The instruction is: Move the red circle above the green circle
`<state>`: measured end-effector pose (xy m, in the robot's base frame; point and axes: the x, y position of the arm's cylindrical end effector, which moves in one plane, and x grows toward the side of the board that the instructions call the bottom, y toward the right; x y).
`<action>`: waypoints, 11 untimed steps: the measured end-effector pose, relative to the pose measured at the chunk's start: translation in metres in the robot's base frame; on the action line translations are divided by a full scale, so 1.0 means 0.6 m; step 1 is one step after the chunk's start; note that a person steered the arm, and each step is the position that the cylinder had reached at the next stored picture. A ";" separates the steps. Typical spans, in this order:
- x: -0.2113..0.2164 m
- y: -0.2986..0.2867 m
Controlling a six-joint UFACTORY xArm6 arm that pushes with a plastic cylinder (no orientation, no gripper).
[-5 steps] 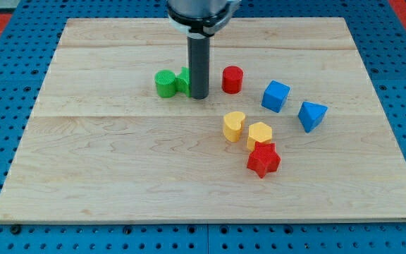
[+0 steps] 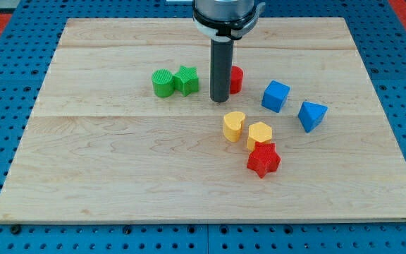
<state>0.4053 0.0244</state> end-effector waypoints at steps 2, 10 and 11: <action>0.000 0.000; 0.063 -0.072; 0.043 -0.055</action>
<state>0.4309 -0.0086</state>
